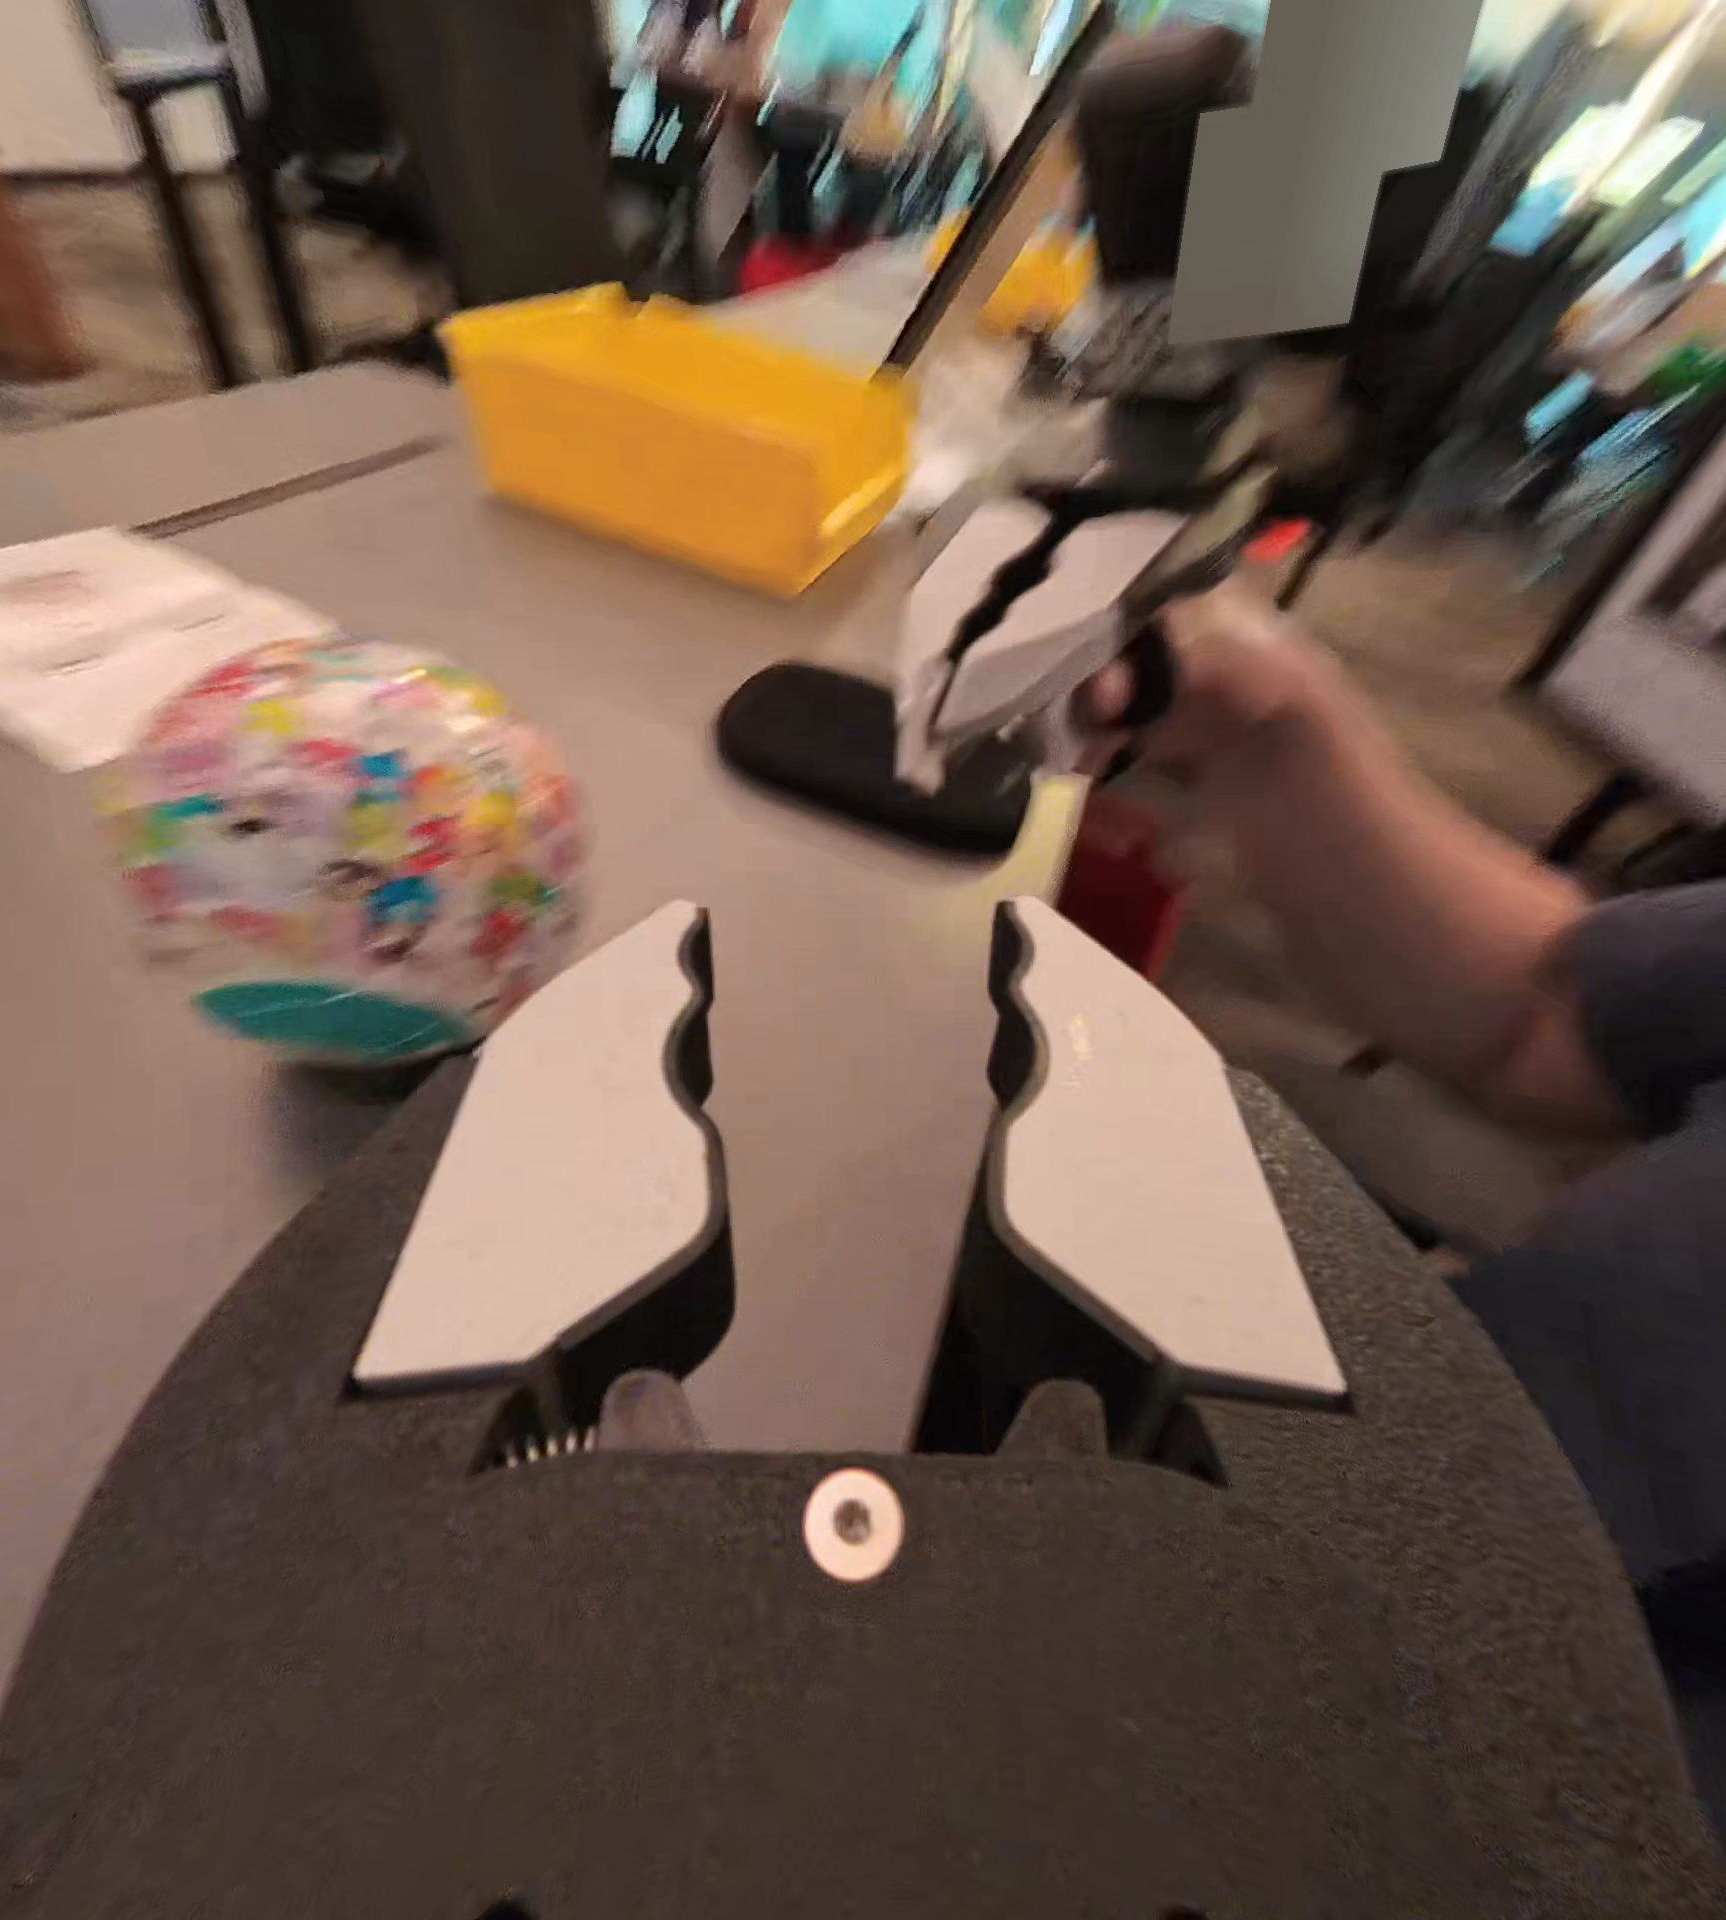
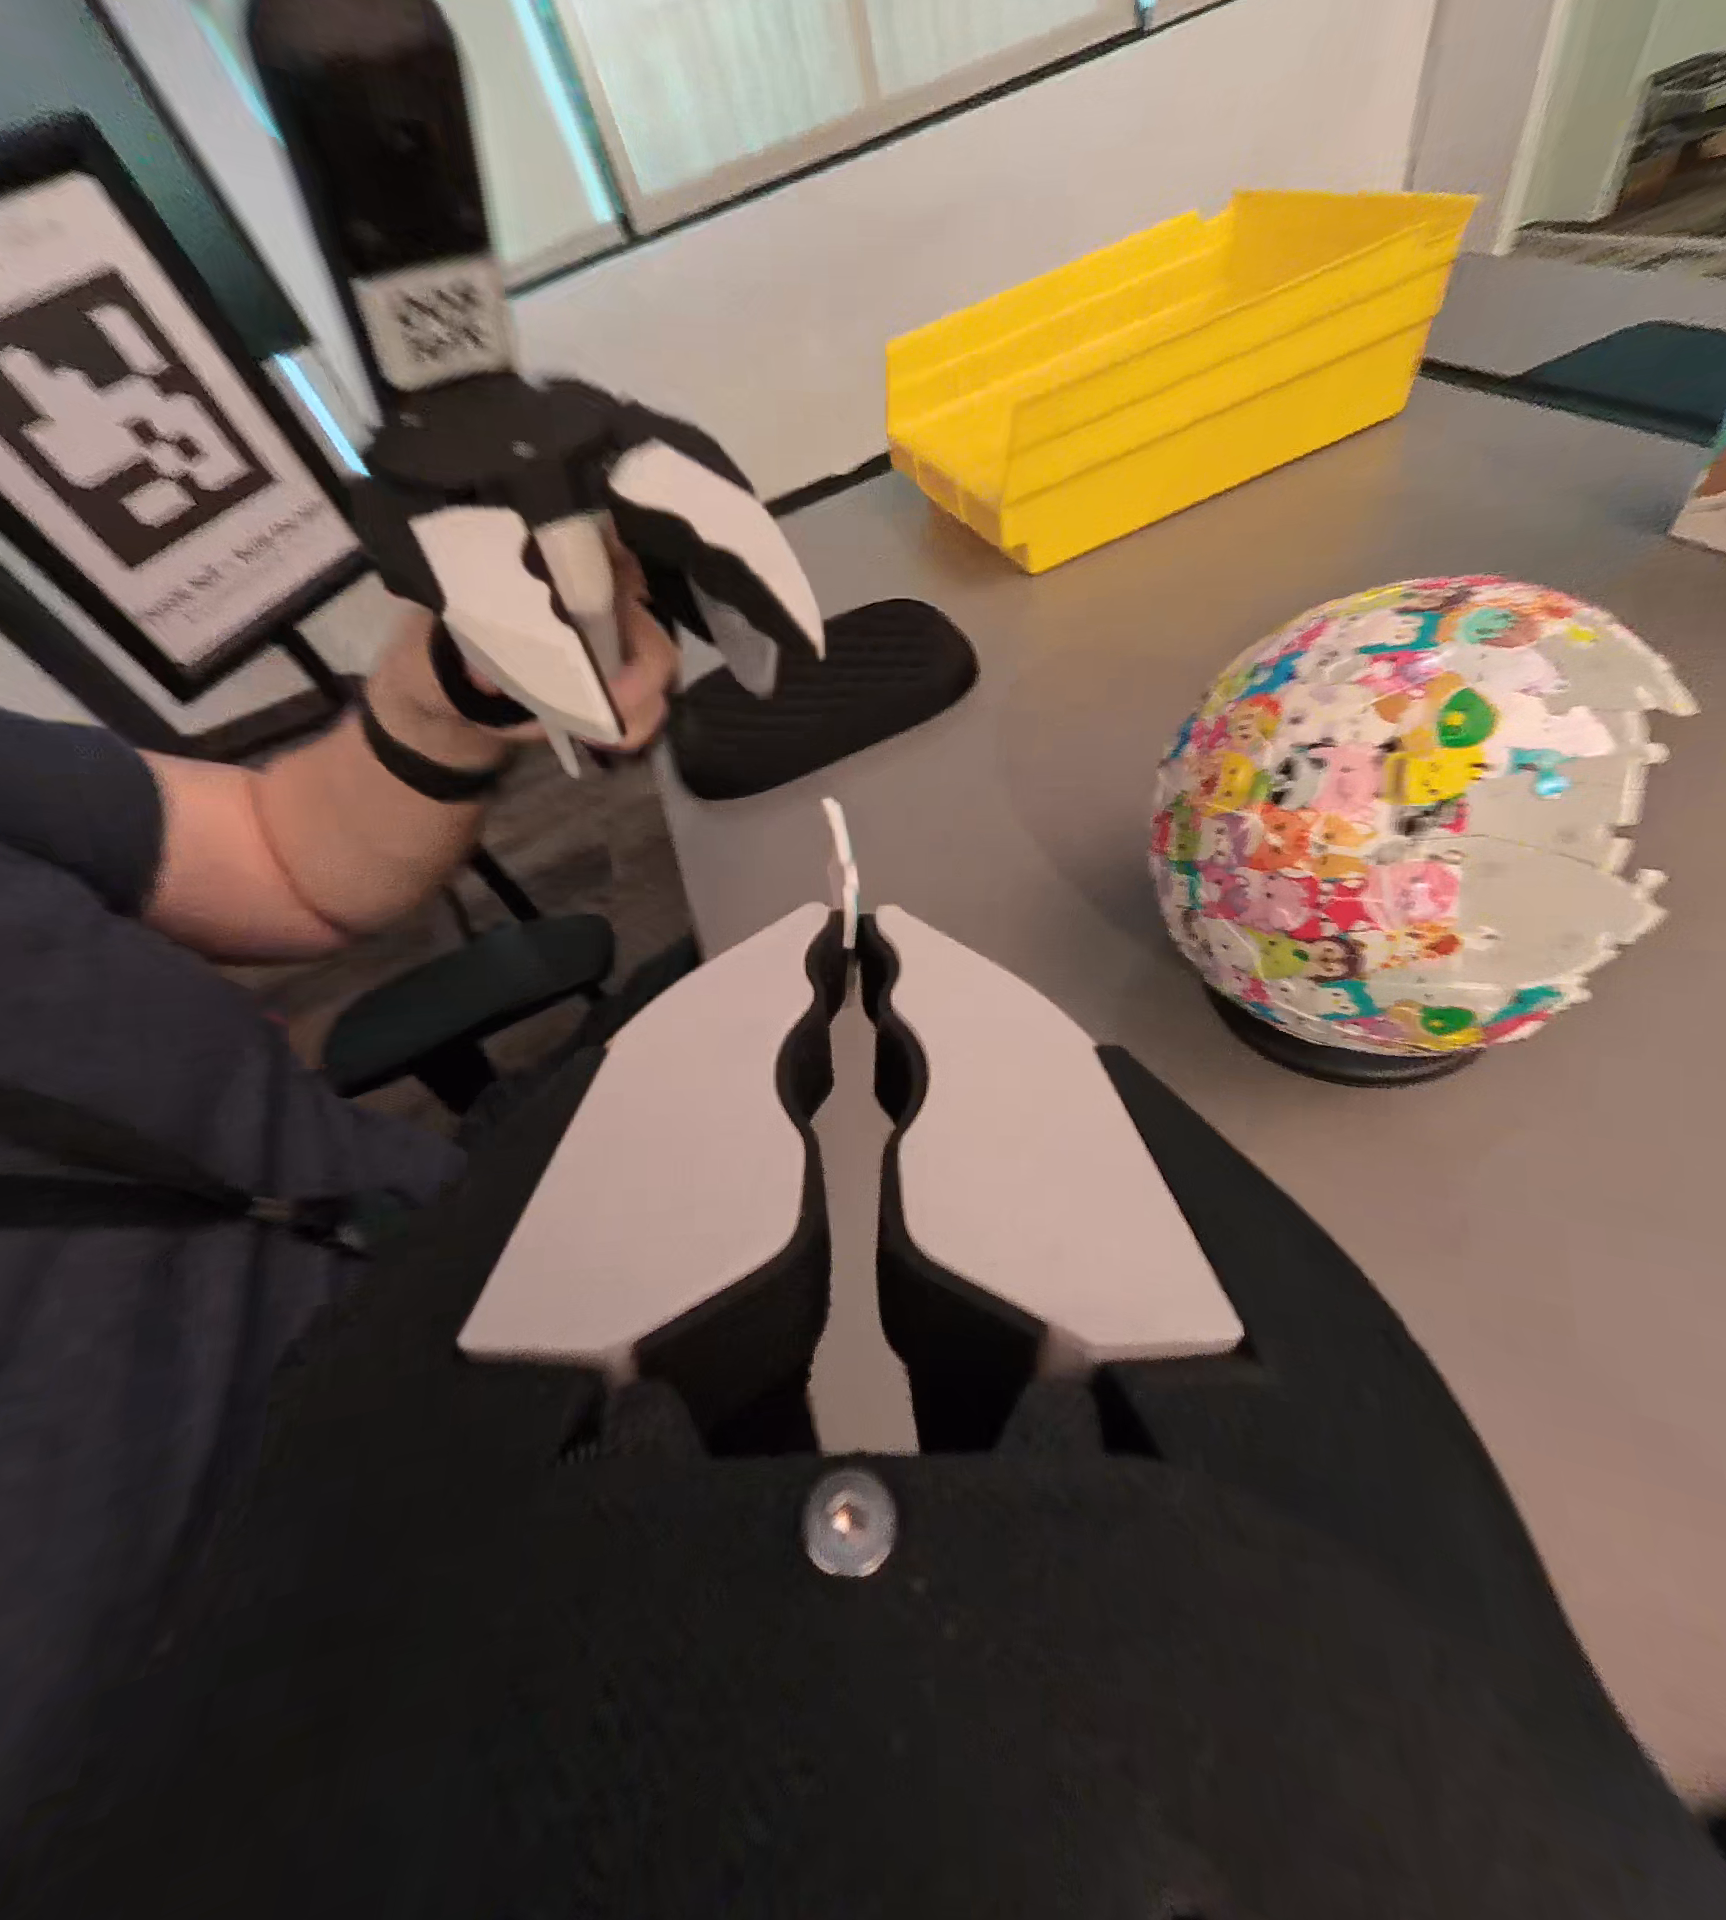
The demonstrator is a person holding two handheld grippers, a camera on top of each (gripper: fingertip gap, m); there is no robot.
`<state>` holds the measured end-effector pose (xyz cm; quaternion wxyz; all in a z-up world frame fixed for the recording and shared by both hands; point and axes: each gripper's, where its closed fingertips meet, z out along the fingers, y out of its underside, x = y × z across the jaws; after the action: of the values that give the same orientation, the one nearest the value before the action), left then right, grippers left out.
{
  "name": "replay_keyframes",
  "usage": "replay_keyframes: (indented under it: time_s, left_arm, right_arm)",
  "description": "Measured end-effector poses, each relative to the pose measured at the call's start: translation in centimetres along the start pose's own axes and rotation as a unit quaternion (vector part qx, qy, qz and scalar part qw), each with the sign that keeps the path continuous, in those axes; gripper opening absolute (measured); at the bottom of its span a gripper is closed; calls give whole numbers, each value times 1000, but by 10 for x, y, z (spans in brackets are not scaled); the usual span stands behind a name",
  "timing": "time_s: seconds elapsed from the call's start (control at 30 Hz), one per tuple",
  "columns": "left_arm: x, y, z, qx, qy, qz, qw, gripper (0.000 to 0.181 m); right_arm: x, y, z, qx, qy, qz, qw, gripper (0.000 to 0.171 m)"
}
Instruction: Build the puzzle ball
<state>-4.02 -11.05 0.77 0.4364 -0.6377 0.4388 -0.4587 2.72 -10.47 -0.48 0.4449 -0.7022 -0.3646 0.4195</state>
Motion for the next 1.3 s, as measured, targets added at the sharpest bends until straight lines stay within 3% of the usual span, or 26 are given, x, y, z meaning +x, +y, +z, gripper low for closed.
replay_keyframes:
  time_s: [0.1,0.23,0.43,0.53,0.7,0.9,0.93,1.0,1.07,1.17,1.3]
  left_arm:
    - [-1,-8,17,68,4,-17,998,33]
    - [-13,-2,51,6,5,3,1000,21]
    - [-8,-4,75,-20,71,-33,997,23]
    - [-15,-7,82,-11,55,-17,998,2]
    - [-24,-23,82,20,32,-21,999,2]
    - [-36,-59,92,48,38,-18,998,3]
    - [-42,-68,93,45,34,-9,998,5]
    - [-61,-86,86,48,-3,22,999,38]
    - [-80,-88,73,36,-39,54,997,54]
    - [-115,-59,55,5,-108,96,989,81]
    - [-134,-13,48,-3,-95,129,987,101]
  right_arm:
    - [-5,9,6,-28,-24,2,999,3]
    - [-2,6,17,-46,-82,20,995,3]
    - [22,2,15,-78,-87,-14,993,3]
    - [23,1,14,-86,-116,-38,989,3]
    - [35,-15,9,-45,-128,-67,988,9]
    - [49,-45,-4,-18,-156,-66,985,3]
    - [56,-53,-8,-22,-159,-59,985,3]
    - [85,-64,-15,-36,-133,-55,989,3]
    - [127,-62,-21,-69,-77,-22,994,3]
    - [167,-45,-16,-93,-66,92,989,3]
    - [191,-7,7,-123,-56,191,972,3]
